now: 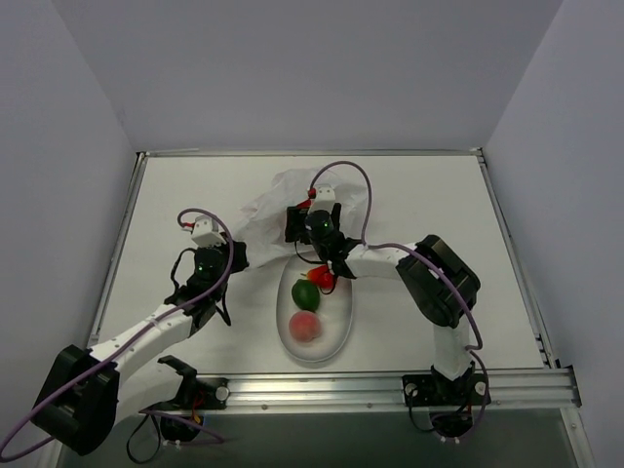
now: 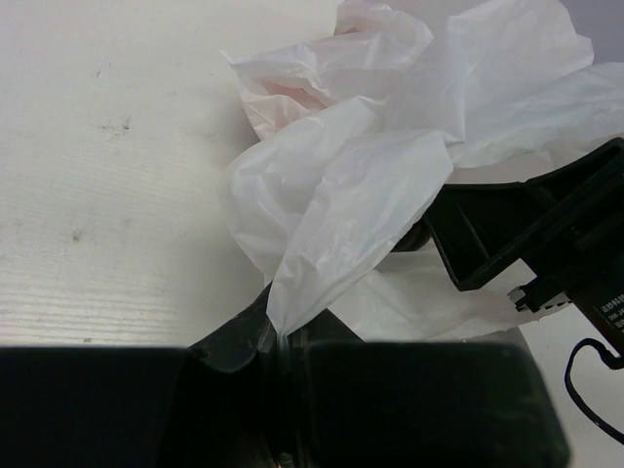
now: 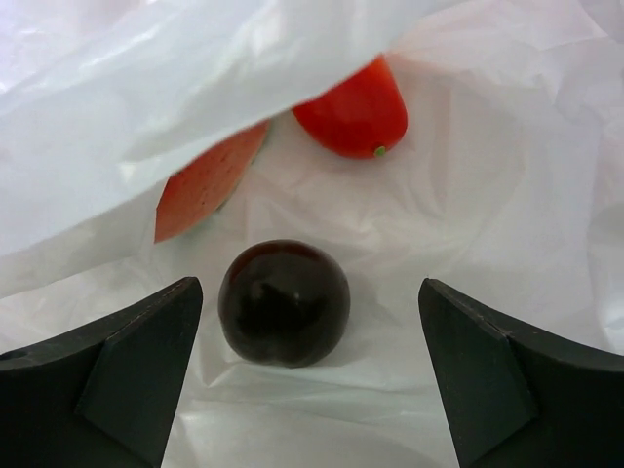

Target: Take the fake fruits out of the plastic bag

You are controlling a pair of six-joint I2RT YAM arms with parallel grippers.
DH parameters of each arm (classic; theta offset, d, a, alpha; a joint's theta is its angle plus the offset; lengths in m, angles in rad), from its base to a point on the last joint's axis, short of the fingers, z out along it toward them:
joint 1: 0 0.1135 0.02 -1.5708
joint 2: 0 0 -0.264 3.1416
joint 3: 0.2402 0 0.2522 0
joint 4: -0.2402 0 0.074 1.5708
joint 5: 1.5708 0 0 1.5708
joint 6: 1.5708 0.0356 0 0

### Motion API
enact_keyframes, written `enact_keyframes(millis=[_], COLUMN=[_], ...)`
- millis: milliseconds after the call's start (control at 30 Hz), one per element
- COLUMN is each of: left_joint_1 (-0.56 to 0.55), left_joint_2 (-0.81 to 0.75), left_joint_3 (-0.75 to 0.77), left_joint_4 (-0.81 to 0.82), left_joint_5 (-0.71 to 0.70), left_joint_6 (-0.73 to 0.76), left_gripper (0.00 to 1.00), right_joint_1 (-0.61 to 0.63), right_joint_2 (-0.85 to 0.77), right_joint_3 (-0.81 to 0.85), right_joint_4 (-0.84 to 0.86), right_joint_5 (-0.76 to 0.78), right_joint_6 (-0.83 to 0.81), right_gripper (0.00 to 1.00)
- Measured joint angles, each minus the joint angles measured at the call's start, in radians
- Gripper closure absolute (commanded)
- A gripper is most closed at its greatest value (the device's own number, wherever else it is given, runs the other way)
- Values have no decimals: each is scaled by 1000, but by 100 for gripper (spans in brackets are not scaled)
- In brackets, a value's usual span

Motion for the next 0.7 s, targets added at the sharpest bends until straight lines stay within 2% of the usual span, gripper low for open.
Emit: enact_keyframes(millis=[100, 367, 433, 467, 500, 533, 567, 700], left_joint_1=[0, 0, 0, 0, 0, 0, 0, 0], left_joint_2=[4, 8, 10, 12, 14, 16, 17, 19], left_joint_3=[0, 0, 0, 0, 0, 0, 0, 0], left_joint_4=[1, 4, 5, 5, 5, 5, 5, 6], left_joint_5=[2, 15, 16, 17, 19, 21, 23, 33], left_joint_6=[0, -1, -1, -2, -2, -3, -3, -4], left_gripper=[98, 98, 98, 98, 98, 98, 98, 98], right_joint_1=[-14, -45, -45, -48, -49, -49, -49, -49], right_joint_2=[4, 107, 126, 133, 137, 137, 137, 126], right_joint_3=[1, 98, 113, 119, 121, 121, 120, 107], right_joint_4=[-1, -20, -27, -32, -35, -36, -33, -12], right_joint_5=[-4, -69, -92, -101, -113, -117, -121, -134], right_joint_6=[0, 5, 8, 9, 12, 13, 18, 22], right_gripper=[16, 16, 19, 24, 37, 43, 56, 69])
